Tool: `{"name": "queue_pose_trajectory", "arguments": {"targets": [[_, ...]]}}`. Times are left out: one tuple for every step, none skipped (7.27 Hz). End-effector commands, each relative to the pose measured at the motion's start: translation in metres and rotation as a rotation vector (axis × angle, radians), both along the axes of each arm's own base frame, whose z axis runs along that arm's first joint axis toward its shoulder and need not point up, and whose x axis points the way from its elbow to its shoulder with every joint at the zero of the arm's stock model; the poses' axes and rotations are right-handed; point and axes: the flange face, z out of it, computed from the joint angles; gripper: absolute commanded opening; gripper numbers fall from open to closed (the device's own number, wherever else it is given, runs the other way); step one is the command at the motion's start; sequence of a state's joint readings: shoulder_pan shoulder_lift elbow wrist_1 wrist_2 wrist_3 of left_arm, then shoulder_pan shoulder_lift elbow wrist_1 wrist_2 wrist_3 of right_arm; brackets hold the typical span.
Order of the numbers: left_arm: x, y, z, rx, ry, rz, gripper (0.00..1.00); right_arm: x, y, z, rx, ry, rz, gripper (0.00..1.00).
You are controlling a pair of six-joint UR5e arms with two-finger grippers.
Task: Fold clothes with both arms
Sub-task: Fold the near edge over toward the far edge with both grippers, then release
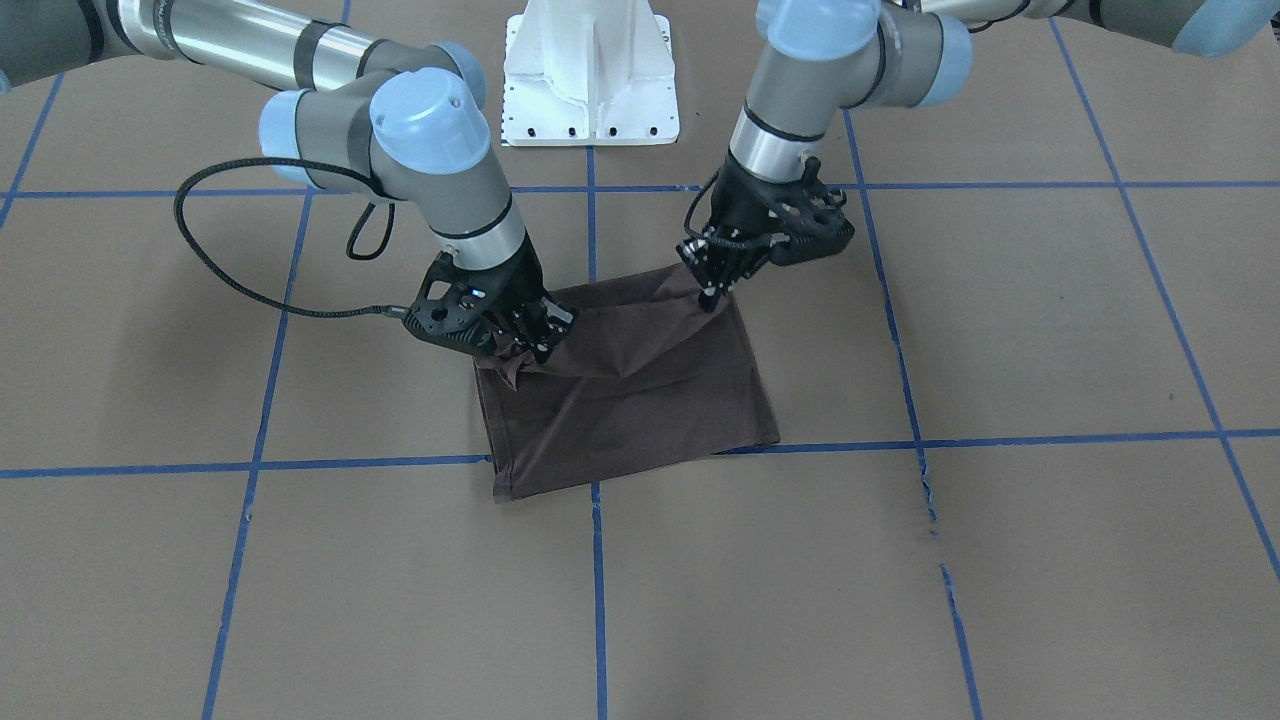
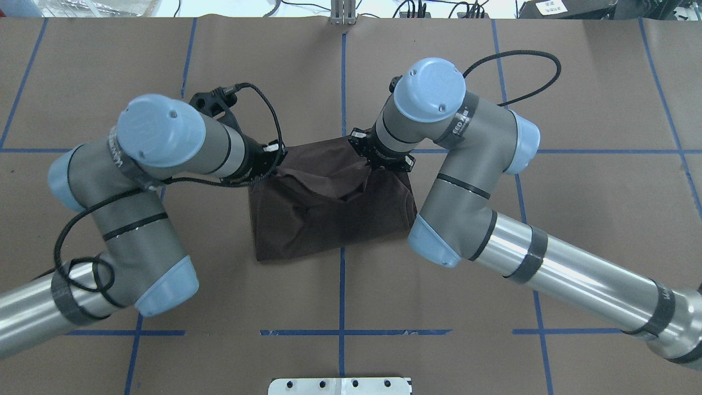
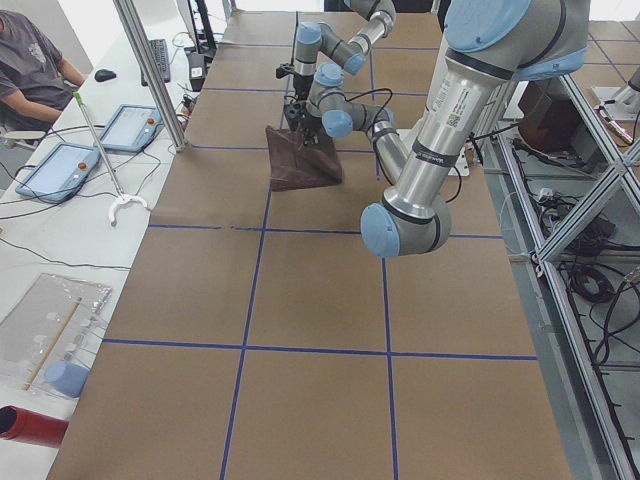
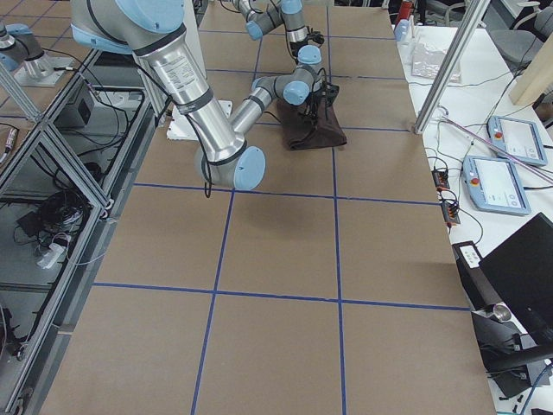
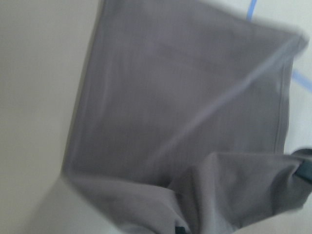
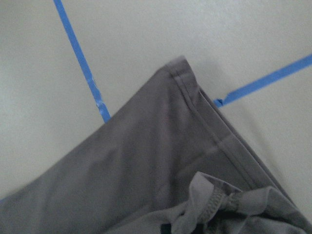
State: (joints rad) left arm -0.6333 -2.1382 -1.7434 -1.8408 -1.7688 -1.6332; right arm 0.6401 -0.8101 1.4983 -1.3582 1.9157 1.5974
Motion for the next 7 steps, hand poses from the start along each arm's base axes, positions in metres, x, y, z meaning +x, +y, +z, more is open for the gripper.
{"name": "queue_pose_trajectory", "arguments": {"targets": [[0.009, -0.095, 0.050, 0.168, -0.187, -0.084, 1.00, 0.000, -0.085, 0.001, 0.119, 0.100, -0.015, 1.00], [-0.023, -0.124, 0.059, 0.194, -0.232, -0.104, 1.00, 0.010, -0.128, 0.002, 0.129, 0.149, -0.012, 1.00], [-0.029, -0.131, 0.063, 0.229, -0.263, -0.082, 1.00, 0.020, -0.152, 0.007, 0.129, 0.176, -0.017, 1.00], [-0.029, -0.130, 0.059, 0.237, -0.241, -0.073, 1.00, 0.031, -0.159, 0.008, 0.130, 0.162, -0.049, 1.00], [-0.029, -0.127, 0.058, 0.218, -0.207, -0.022, 1.00, 0.048, -0.168, 0.011, 0.123, 0.144, -0.088, 1.00], [-0.039, -0.126, 0.057, 0.221, -0.186, 0.034, 1.00, 0.067, -0.170, 0.025, 0.105, 0.129, -0.127, 1.00], [-0.052, -0.112, 0.058, 0.243, -0.172, 0.056, 1.00, 0.074, -0.156, 0.029, 0.117, 0.131, -0.141, 1.00]]}}
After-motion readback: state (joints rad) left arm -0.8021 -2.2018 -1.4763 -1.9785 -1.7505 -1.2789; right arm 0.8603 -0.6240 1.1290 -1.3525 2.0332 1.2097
